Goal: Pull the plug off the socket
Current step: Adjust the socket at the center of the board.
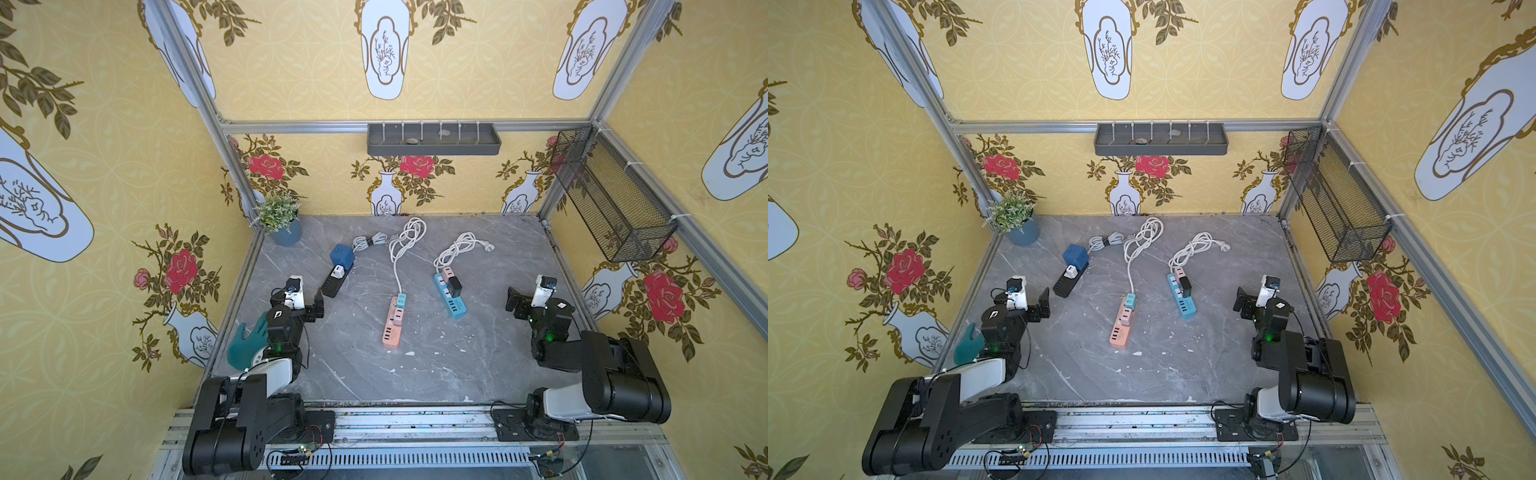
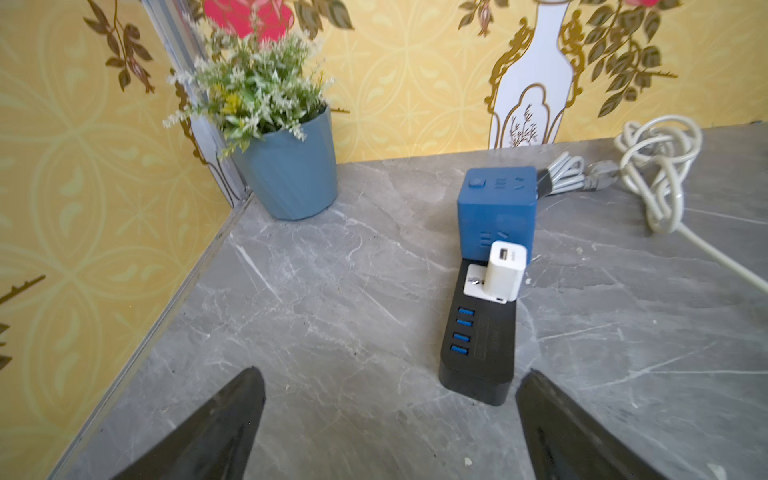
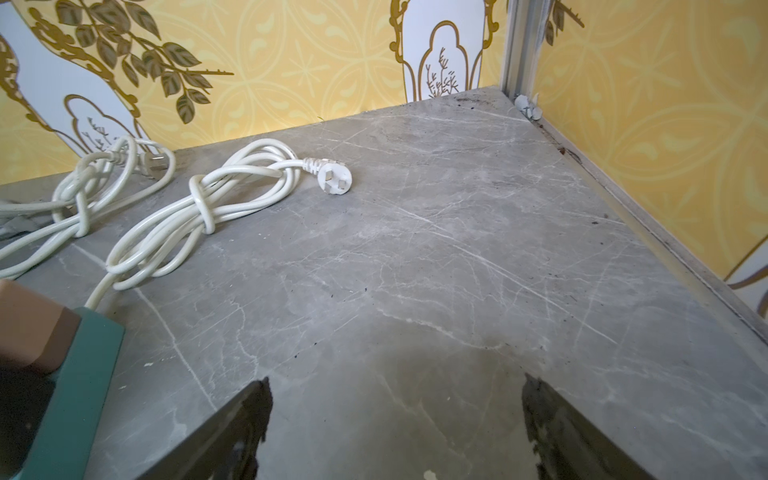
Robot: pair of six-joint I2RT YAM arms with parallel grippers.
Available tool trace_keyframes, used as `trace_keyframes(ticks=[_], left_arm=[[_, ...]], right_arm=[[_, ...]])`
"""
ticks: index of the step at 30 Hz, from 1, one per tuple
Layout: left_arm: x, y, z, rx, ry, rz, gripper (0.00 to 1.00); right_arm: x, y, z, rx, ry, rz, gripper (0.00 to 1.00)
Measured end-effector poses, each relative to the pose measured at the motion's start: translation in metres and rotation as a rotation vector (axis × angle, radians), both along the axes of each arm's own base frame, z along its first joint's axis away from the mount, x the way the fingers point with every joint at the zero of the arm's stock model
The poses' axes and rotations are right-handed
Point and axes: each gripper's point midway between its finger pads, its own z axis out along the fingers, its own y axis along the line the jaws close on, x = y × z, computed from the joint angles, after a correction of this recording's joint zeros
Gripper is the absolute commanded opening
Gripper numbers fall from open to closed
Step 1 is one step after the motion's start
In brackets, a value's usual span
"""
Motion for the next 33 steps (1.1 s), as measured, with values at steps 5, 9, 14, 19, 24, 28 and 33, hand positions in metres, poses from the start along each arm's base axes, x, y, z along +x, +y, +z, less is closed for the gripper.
trace_keyframes(ticks=[5, 9, 14, 19, 24, 28, 33], left_arm=[[0.003, -0.009, 0.044, 0.014, -0.043, -0.053, 1.00], [0.017, -0.016, 0.077, 0.001, 0.040, -0.101, 1.00], [0.018, -0.044, 0.089, -0.009, 0.250, -0.251, 1.00], [-0.003, -0.073, 0.080, 0.005, 0.455, -0.385, 1.00], [-0.034, -0.110, 0.069, 0.009, 0.601, -0.554, 1.00], [-0.059, -0.128, 0.039, 0.001, 0.713, -0.641, 1.00], [-0.064, -0.128, 0.030, 0.033, 0.751, -0.640, 1.00]], right_arm=[[0.022, 0.030, 0.077, -0.054, -0.093, -0.005, 0.98], [0.023, 0.023, 0.112, 0.058, -0.066, -0.101, 0.98], [0.017, 0.004, 0.094, 0.302, 0.056, -0.243, 0.98], [0.011, 0.004, 0.071, 0.453, 0.189, -0.260, 0.98], [0.016, 0.079, 0.085, 0.407, 0.295, -0.075, 0.98], [-0.004, 0.170, 0.087, 0.240, 0.400, 0.088, 0.98], [-0.047, 0.259, 0.071, 0.016, 0.519, 0.236, 0.98]])
